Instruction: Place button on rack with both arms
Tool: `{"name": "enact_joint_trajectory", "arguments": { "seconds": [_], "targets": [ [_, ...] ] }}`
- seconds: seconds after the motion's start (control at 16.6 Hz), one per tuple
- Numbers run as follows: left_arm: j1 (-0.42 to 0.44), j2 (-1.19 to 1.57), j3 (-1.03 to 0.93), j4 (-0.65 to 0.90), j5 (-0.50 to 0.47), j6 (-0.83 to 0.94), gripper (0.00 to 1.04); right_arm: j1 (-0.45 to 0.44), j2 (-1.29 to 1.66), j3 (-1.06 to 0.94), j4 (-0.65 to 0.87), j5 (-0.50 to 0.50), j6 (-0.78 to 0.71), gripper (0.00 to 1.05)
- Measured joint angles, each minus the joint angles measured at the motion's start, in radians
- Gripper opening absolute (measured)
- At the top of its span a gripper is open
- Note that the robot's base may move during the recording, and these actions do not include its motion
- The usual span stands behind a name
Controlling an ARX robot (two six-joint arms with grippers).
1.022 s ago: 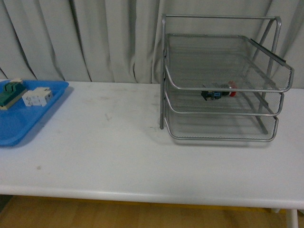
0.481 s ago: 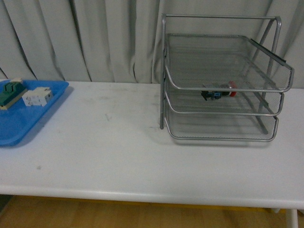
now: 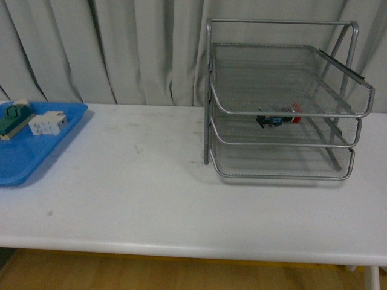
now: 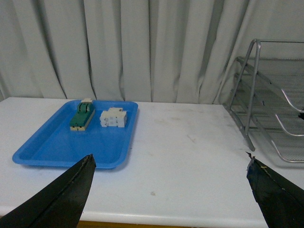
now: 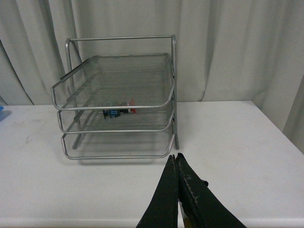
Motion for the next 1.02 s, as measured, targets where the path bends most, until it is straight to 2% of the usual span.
{"name": "enact_joint_trajectory", "arguments": {
  "seconds": [0.12, 0.18, 0.36, 0.42, 0.72, 0.78, 1.02],
  "targets": [
    [0.000, 0.000, 0.000, 0.000, 0.000, 0.000, 0.98, 0.000, 0.000, 0.000, 0.000, 0.000, 0.000, 0.02],
    [0.000, 0.000, 0.000, 0.000, 0.000, 0.000, 0.98, 0.000, 0.000, 0.000, 0.000, 0.000, -0.002, 0.06],
    [0.000, 0.000, 0.000, 0.000, 0.000, 0.000, 0.98, 0.000, 0.000, 0.000, 0.000, 0.000, -0.002, 0.33],
    [0.000, 0.000, 0.000, 0.000, 0.000, 0.000, 0.98, 0.000, 0.000, 0.000, 0.000, 0.000, -0.002, 0.46],
    [0.000, 0.000, 0.000, 0.000, 0.000, 0.000, 0.98, 0.000, 0.000, 0.000, 0.000, 0.000, -0.002, 0.97],
    [0.000, 0.000, 0.000, 0.000, 0.000, 0.000, 0.98, 0.000, 0.000, 0.000, 0.000, 0.000, -0.002, 0.99],
    [0.000, 0.000, 0.000, 0.000, 0.000, 0.000, 0.98, 0.000, 0.000, 0.000, 0.000, 0.000, -0.003, 0.98]
  ]
}}
